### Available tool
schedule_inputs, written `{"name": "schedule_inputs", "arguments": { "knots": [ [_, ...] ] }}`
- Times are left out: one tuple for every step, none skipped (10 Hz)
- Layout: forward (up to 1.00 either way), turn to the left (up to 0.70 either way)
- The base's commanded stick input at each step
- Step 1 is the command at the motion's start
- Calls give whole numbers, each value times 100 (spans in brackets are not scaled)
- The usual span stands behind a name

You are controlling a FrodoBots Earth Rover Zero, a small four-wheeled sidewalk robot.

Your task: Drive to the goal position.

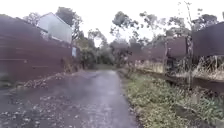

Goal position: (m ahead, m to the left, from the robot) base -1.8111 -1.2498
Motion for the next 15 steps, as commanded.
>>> {"name": "schedule_inputs", "arguments": {
  "knots": [
    [12, 5],
    [4, 2],
    [4, 2],
    [10, 4],
    [17, 7],
    [20, 8],
    [21, 8],
    [21, 8],
    [20, 49],
    [20, 80],
    [20, 80],
    [20, 80],
    [17, 66],
    [9, 34],
    [4, 16]
  ]
}}
